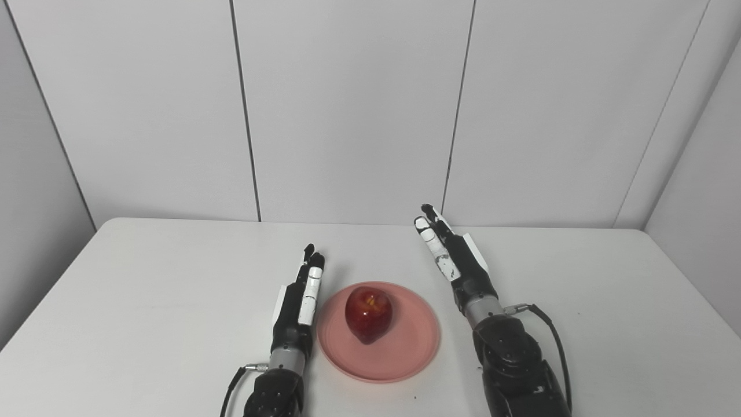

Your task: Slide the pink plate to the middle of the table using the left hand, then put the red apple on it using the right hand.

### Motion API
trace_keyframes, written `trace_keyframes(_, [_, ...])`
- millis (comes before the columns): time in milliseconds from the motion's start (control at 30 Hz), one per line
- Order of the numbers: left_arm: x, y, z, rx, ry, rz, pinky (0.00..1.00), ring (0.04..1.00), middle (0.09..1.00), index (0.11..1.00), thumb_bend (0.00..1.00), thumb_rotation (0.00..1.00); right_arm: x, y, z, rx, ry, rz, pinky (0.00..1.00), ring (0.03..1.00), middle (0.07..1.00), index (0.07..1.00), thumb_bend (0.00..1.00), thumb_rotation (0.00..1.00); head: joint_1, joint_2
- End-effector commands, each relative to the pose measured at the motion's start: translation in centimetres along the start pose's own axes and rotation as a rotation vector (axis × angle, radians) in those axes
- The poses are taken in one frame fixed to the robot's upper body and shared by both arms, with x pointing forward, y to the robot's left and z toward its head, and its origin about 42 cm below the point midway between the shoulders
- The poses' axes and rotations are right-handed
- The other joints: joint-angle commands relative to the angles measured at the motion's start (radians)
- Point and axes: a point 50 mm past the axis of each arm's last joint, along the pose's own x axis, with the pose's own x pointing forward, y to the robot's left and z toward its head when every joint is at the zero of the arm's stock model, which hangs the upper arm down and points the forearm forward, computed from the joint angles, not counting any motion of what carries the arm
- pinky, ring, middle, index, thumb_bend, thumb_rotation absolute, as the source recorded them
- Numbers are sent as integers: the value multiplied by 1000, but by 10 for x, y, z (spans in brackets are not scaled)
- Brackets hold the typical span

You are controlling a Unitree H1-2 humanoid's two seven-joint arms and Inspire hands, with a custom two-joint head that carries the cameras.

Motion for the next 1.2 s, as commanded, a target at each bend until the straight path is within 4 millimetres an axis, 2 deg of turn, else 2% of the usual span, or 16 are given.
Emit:
trace_keyframes(0, [-9,4,-14,15,49,21,1000,1000,1000,1000,720,1000,6,-5,21,-4,-119,-51,1000,1000,1000,987,932,1000,0,1])
trace_keyframes(133, [-8,6,-11,23,66,13,1000,1000,1000,1000,723,1000,0,-5,11,10,-103,-97,1000,1000,1000,999,970,1000,-1,3])
trace_keyframes(300, [-3,11,-4,25,85,37,1000,1000,1000,1000,814,1000,-9,-2,-2,53,-98,-156,1000,1000,1000,1000,892,1000,-4,4])
trace_keyframes(467, [2,15,1,34,96,42,1000,1000,1000,1000,835,1000,-15,1,-14,101,-114,-204,1000,1000,1000,1000,929,1000,-15,8])
trace_keyframes(667, [10,22,6,32,115,46,1000,1000,1000,1000,862,1000,-25,2,-34,164,-124,-220,1000,1000,1000,1000,881,1000,-14,11])
trace_keyframes(900, [5,24,3,32,110,57,1000,1000,1000,1000,853,1000,-32,9,-53,294,-49,-177,1000,1000,1000,998,838,1000,-15,18])
trace_keyframes(967, [4,24,1,21,101,67,1000,1000,1000,1000,854,1000,-33,10,-55,329,-17,-166,1000,1000,1000,1000,803,1000,-14,18])
trace_keyframes(1167, [-1,22,-1,-1,71,79,1000,1000,1000,1000,872,1000,-33,7,-59,339,42,-142,1000,1000,1000,994,803,1000,-14,18])
